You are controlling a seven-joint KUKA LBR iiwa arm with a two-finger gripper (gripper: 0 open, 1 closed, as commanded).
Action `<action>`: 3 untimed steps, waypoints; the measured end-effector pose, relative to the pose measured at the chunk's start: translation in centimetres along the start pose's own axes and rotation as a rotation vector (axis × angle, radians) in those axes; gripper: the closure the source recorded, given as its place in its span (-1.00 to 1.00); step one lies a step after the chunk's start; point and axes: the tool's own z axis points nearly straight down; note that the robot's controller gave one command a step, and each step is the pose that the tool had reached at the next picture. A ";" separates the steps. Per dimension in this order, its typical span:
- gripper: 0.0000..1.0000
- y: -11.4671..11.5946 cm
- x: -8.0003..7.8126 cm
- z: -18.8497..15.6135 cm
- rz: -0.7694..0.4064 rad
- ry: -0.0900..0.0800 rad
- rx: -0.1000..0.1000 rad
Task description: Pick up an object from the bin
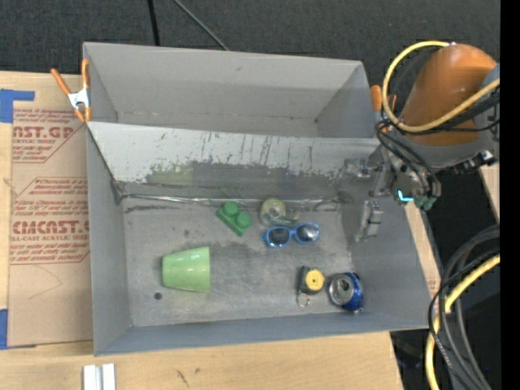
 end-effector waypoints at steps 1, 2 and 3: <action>-1.00 6.1 0.7 10.5 -0.152 -0.002 -0.002; -1.00 6.5 0.1 12.1 -0.109 -0.015 0.000; 1.00 6.5 0.2 12.1 -0.110 -0.010 0.001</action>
Offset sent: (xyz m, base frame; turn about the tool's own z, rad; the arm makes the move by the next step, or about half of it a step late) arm -0.0066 0.0583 -0.1015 -0.1494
